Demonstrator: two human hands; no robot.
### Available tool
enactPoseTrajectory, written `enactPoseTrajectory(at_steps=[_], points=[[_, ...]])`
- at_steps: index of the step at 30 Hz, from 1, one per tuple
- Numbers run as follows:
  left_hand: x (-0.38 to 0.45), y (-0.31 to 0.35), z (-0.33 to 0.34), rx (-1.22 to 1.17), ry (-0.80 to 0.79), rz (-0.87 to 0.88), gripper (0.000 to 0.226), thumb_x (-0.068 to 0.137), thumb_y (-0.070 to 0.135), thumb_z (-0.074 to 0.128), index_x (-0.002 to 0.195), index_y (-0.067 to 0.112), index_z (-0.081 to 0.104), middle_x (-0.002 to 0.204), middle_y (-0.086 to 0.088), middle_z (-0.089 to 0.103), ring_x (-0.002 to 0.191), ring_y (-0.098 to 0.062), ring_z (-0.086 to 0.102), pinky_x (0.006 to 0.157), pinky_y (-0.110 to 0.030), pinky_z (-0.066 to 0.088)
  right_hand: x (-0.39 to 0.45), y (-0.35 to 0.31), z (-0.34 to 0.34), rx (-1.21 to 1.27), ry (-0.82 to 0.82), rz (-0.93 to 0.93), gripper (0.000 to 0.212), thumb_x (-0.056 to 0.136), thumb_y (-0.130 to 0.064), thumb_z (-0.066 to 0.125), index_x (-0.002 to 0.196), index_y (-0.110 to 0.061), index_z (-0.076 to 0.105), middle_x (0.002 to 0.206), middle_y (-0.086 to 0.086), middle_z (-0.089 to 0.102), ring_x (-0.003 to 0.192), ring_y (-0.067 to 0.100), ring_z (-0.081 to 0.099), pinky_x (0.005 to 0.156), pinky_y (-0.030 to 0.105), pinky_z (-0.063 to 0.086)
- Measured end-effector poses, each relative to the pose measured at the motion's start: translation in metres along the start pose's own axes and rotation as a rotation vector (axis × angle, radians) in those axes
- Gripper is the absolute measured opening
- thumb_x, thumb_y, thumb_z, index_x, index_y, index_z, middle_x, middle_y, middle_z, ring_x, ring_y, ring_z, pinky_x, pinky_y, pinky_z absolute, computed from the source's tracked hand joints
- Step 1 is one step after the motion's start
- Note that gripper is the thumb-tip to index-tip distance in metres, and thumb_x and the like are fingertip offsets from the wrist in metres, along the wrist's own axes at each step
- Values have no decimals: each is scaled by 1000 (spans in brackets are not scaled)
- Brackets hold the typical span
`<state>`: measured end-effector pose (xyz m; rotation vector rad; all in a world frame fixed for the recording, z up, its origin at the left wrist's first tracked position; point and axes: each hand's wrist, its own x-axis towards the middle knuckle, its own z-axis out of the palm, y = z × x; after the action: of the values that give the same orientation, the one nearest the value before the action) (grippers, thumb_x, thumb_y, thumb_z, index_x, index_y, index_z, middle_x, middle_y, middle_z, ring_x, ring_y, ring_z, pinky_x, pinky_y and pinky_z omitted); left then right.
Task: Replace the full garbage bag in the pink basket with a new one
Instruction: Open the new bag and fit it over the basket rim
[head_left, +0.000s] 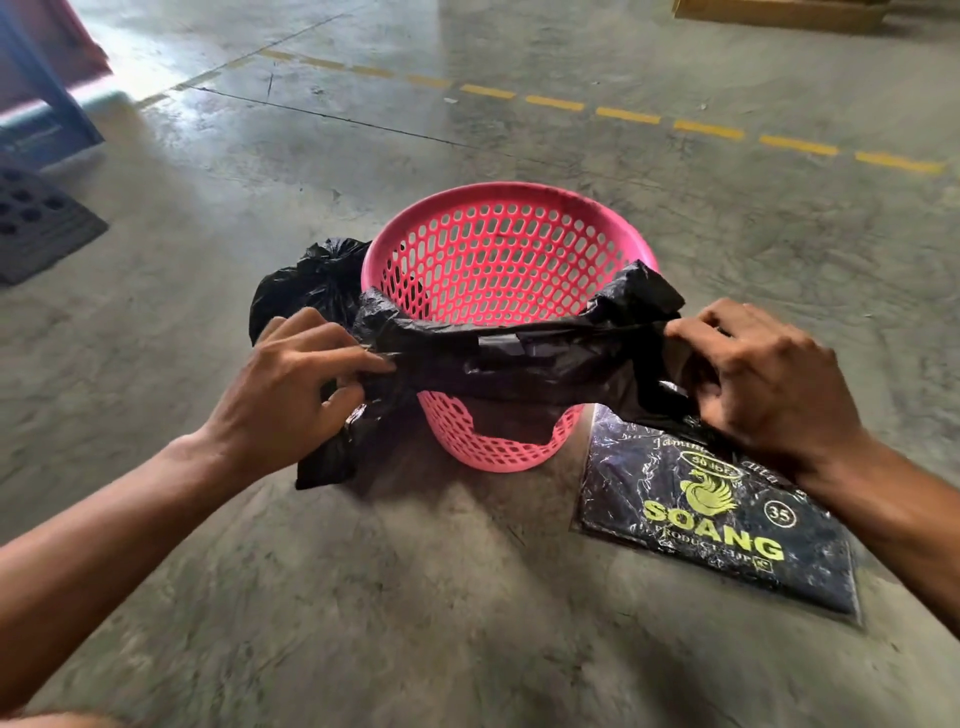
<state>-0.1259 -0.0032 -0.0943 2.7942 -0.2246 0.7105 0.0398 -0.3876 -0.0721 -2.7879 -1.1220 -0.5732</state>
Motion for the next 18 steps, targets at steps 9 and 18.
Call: enactPoseTrajectory(at_steps=[9, 18], points=[[9, 2, 8, 131, -27, -269, 70, 71, 17, 76, 136, 27, 53, 110, -5, 47, 84, -36, 62, 71, -45, 56, -3, 6, 18, -60, -149, 97, 96, 63, -34, 80, 146, -33, 32, 106, 6, 54, 85, 35, 65, 60, 39, 53], [11, -37, 22, 305, -237, -410, 123, 54, 36, 92, 154, 43, 20, 129, -4, 34, 100, -43, 63, 62, -49, 57, 7, 34, 48, -30, -209, 153, 110, 66, -57, 80, 153, -39, 15, 110, 11, 52, 70, 40, 67, 55, 43, 50]])
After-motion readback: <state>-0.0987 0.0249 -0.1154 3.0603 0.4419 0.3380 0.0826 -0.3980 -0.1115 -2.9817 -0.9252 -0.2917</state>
